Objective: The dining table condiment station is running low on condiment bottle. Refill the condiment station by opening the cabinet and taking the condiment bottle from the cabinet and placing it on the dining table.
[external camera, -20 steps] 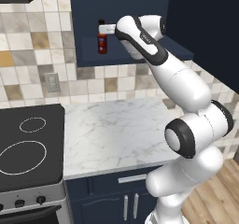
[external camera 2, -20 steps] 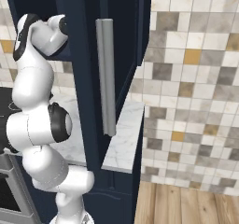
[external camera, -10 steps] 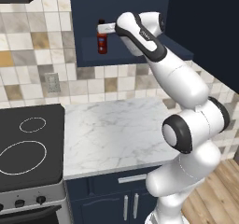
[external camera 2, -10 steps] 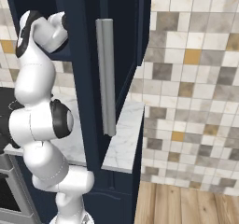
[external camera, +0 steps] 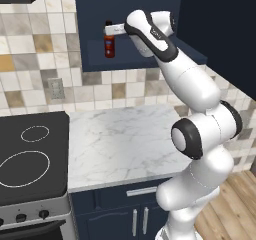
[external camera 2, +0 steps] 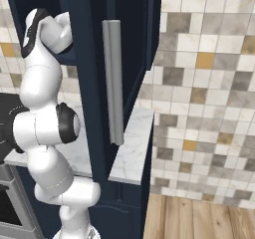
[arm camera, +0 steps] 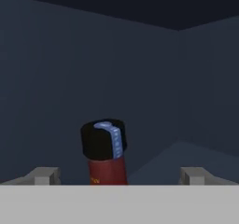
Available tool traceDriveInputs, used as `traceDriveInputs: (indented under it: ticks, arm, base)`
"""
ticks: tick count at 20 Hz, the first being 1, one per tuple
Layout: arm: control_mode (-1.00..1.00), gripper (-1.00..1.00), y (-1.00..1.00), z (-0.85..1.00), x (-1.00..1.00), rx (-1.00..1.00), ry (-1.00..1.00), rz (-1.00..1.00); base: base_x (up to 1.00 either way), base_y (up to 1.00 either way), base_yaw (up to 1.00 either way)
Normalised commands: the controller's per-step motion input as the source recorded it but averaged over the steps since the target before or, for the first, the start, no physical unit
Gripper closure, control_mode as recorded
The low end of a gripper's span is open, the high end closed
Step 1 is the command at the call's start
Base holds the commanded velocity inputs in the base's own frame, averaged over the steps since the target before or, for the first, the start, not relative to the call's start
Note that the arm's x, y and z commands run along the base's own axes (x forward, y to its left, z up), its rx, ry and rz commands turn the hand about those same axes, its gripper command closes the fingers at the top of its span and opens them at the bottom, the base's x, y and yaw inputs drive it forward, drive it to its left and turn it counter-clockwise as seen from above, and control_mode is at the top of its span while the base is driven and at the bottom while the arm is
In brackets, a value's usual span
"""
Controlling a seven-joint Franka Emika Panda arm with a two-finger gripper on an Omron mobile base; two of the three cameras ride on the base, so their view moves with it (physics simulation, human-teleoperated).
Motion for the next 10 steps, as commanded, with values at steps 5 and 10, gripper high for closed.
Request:
traceDriveInputs:
  ticks: [5, 10]
  arm:
    - [-1.00, -1.00, 0.15, 0.00, 0.20, -0.02, 0.00, 0.01]
    - [-1.00, -1.00, 0.25, 0.00, 0.19, -0.03, 0.02, 0.00]
  base:
    - [0.00, 0.00, 0.00]
    - [0.00, 0.00, 0.00]
